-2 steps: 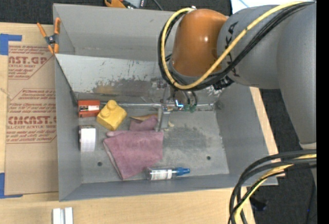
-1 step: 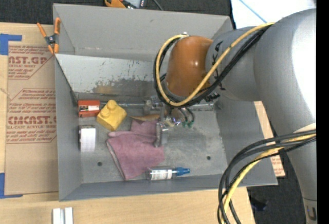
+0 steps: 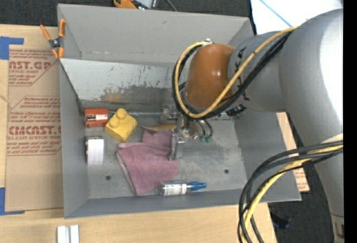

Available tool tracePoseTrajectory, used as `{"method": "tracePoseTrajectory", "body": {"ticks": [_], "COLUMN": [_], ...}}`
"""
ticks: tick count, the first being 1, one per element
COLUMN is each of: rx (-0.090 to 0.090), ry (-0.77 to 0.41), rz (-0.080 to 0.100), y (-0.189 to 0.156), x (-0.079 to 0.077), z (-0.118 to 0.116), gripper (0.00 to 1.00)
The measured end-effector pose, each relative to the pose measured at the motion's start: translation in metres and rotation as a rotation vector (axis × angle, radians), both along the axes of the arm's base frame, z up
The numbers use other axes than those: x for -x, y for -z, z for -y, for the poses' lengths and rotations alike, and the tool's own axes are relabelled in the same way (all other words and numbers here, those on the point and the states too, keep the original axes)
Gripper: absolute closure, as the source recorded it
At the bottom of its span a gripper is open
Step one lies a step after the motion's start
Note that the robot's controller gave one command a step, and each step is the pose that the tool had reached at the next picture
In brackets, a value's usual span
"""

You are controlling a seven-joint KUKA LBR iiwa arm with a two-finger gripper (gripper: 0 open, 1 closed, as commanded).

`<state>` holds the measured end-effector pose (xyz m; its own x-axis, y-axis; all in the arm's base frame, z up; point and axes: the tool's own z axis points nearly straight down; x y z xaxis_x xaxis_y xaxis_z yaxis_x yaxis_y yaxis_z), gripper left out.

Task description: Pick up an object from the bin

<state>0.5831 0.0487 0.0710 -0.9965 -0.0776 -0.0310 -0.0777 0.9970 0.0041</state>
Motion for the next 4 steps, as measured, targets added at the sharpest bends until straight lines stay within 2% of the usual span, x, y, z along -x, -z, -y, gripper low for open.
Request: {"method": "tracePoseTrajectory", "body": {"ticks": [1,3,4], "rx": [0.006,0.005,0.006], "ry": [-0.079,-0.079,-0.078], "rz": [-0.018,-0.019,-0.027], "y": [-0.002,-0.008,-0.046], "x": [-0.009,-0.008,-0.006], "z": [-0.010,-0.010,-0.010], "gripper": [1.00,1.00,1.00]}}
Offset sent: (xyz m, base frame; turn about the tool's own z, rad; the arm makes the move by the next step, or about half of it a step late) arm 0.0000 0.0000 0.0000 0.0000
